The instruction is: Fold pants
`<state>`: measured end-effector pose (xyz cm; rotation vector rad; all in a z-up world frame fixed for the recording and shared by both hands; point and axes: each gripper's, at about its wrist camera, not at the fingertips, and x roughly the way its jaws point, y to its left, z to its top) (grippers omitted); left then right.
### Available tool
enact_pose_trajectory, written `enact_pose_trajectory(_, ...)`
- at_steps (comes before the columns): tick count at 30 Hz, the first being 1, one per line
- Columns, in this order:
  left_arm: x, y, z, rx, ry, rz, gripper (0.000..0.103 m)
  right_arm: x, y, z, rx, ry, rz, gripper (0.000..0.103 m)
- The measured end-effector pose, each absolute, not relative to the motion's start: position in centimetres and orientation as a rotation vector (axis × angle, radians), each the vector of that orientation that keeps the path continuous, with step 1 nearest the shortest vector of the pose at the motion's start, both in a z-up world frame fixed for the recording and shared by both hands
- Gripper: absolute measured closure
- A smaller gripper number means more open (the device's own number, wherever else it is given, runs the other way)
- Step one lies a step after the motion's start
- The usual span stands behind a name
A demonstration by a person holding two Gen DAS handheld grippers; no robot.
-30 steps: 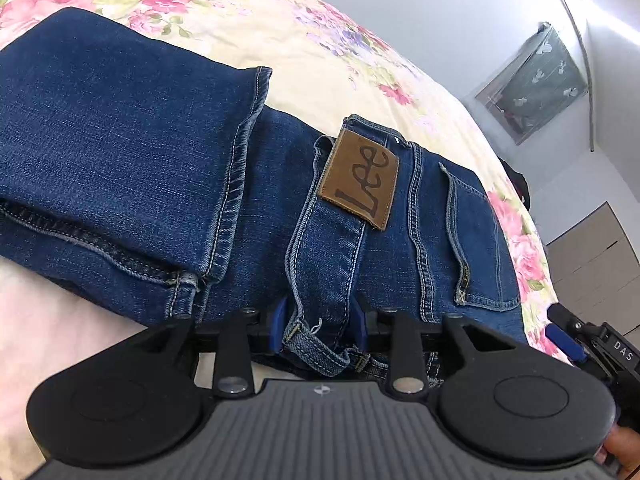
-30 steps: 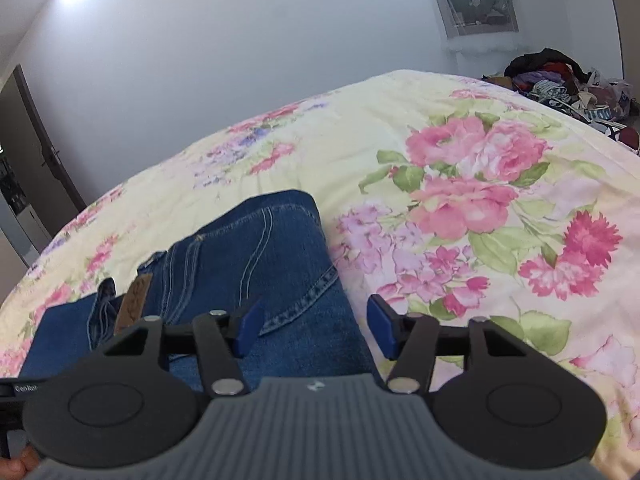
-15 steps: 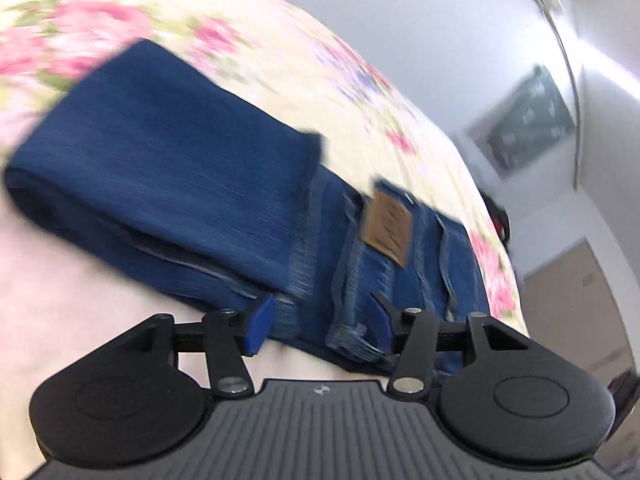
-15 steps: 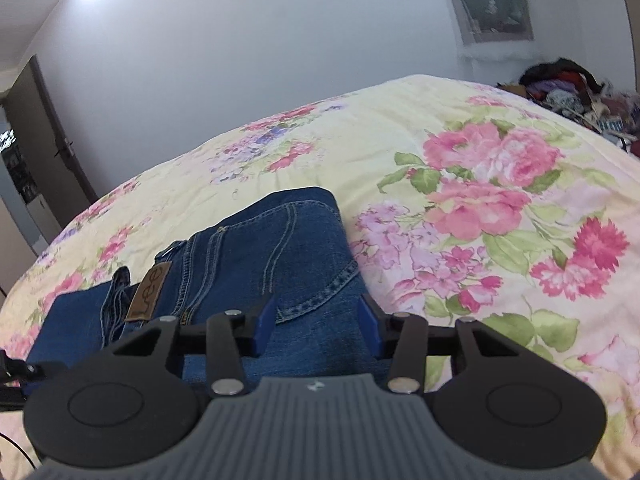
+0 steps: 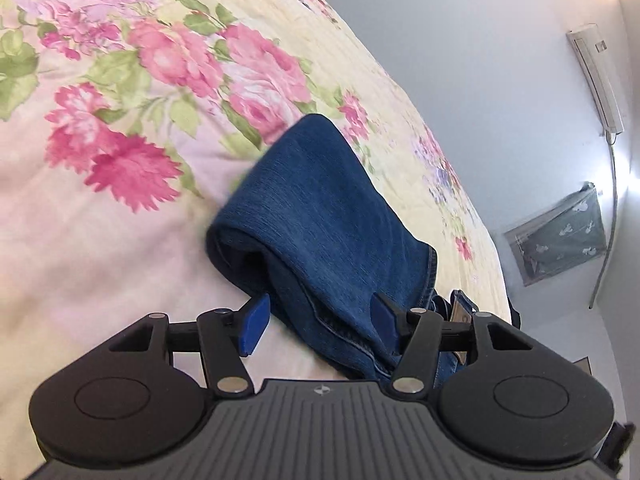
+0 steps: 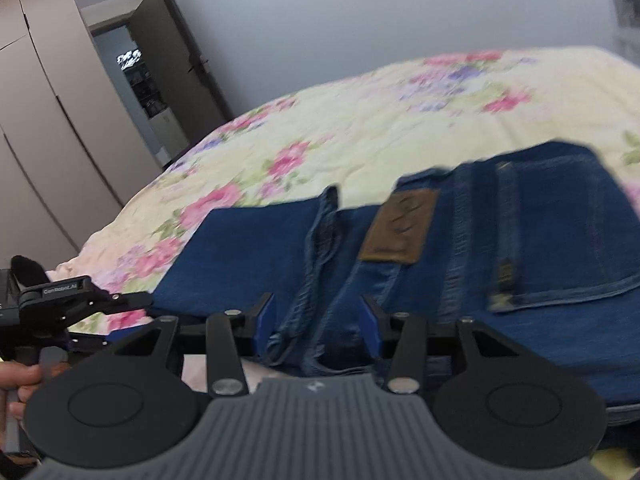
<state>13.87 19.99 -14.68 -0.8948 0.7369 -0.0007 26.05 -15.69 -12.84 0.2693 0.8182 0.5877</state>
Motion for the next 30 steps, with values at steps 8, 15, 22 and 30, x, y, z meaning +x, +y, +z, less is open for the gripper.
enact_pose_trajectory(8,13.2,21.9,-16.0,-0.982,0.72,-0.002,0.037,30.1,-10.5,-15.4,0.306,0.983,0.479,0.06)
enact_pose_trajectory(15,12.6,22.8,-16.1,-1.021,0.697,0.002,0.037,31.8,-8.5,-16.6,0.315,1.074,0.459,0.069)
enact_pose_trajectory(22,12.4,22.4,-16.2,-1.015,0.704,-0.001,0.037,32.0,-8.1,-17.1,0.342,1.096,0.476,0.087)
enact_pose_trajectory(30,12.5,22.5,-16.3,-1.008,0.7,0.007,0.037,31.7,-11.8,-12.2,0.399,0.99,0.504,0.094)
